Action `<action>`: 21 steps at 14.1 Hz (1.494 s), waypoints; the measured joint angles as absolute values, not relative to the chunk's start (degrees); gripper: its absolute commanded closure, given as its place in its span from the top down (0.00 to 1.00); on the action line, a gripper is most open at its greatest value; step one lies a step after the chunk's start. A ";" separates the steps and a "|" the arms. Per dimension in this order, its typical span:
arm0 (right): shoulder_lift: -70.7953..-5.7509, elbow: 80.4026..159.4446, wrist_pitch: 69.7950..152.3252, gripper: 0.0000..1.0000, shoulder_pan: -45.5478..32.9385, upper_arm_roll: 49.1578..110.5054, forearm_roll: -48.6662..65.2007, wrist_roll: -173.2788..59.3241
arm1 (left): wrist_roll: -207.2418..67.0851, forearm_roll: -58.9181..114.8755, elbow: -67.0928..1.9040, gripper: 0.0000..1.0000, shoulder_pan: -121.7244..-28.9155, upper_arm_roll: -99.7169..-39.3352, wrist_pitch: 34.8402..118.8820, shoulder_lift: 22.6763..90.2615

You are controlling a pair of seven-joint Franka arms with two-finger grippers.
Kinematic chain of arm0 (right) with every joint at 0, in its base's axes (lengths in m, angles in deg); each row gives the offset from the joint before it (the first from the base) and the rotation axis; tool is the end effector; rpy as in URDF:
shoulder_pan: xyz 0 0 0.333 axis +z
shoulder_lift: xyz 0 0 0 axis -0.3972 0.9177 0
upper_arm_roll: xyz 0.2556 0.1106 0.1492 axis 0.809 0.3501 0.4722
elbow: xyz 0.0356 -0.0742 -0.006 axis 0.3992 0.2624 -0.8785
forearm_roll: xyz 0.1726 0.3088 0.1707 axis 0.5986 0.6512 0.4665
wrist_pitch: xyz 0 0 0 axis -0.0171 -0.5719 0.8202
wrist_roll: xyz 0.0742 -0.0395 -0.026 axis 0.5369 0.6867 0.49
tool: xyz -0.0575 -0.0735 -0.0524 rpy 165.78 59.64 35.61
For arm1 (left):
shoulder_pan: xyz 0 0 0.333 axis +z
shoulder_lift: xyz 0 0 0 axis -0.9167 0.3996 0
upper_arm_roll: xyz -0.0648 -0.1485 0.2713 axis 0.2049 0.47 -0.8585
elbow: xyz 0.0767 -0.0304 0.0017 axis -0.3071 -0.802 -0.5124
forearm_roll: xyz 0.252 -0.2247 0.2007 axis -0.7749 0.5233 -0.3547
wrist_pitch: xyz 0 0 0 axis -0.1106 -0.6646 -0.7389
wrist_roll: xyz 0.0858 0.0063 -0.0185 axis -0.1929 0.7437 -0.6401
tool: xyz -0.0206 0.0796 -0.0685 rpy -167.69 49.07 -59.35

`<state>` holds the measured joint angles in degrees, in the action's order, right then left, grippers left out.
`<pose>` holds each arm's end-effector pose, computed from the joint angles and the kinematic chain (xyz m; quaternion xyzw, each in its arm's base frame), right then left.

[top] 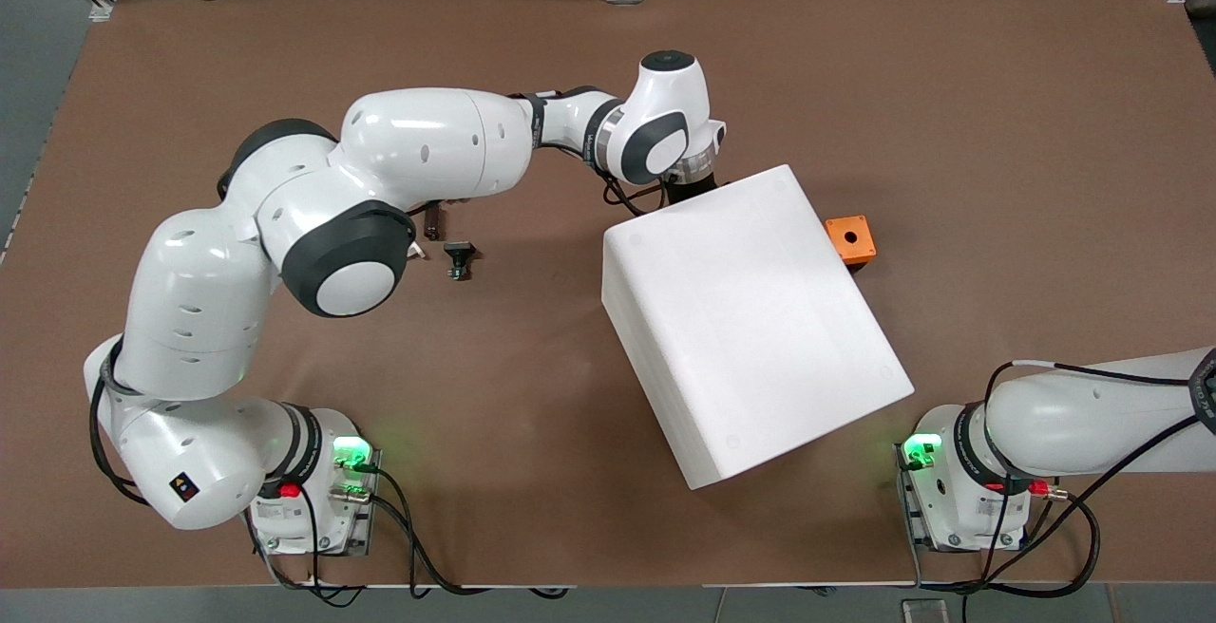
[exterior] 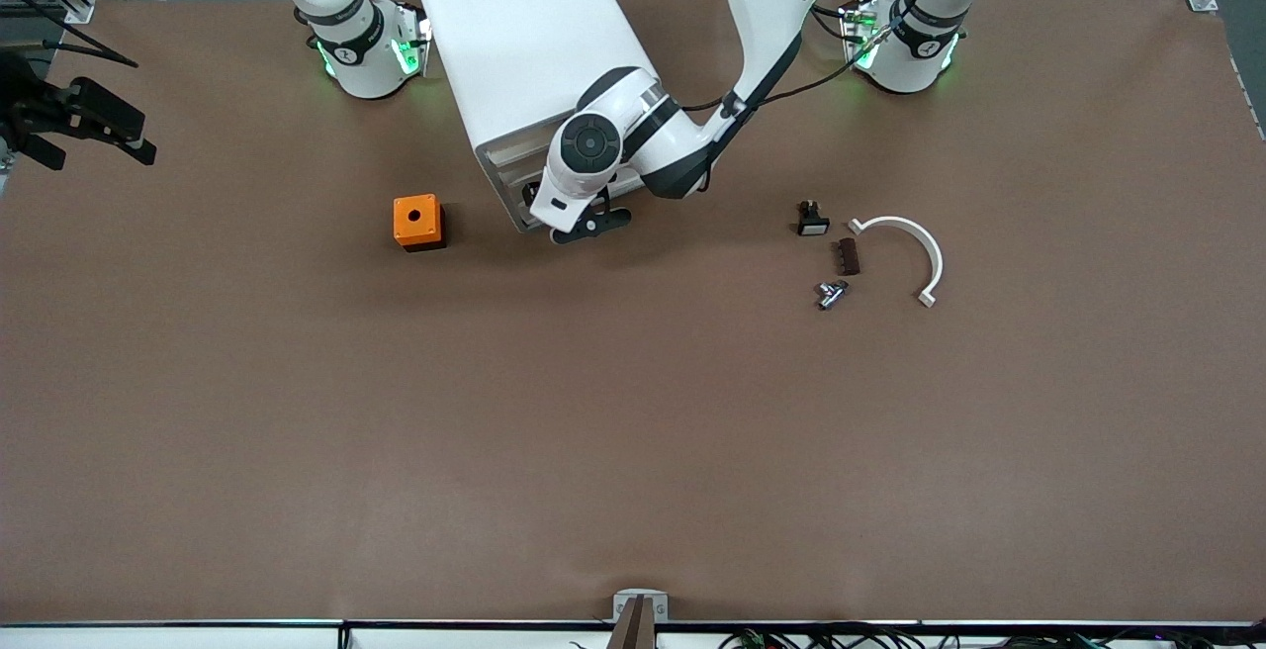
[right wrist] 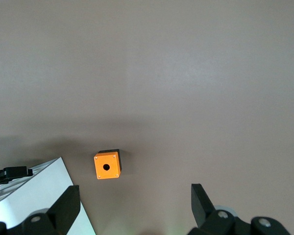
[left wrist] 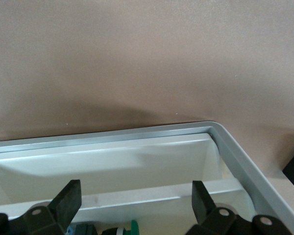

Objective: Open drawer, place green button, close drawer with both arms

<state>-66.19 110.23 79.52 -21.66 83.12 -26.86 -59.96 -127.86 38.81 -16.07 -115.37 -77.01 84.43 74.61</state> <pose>0.5193 -0.0011 0.6636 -0.9997 -0.0159 0.0074 0.0173 0.3745 -0.6166 0.2405 0.9653 0.1619 -0.1881 0.0814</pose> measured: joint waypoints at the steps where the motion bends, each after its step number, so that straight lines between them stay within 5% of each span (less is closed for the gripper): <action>1: -66.18 110.72 79.82 1.00 -21.66 83.22 -26.86 -59.88 | -127.90 38.85 -15.99 0.99 -115.09 -77.11 84.60 74.32; 21: -66.20 111.46 80.84 1.00 -21.73 83.18 -27.17 -59.60 | -127.69 31.67 -15.97 0.99 -86.72 -77.62 84.67 68.08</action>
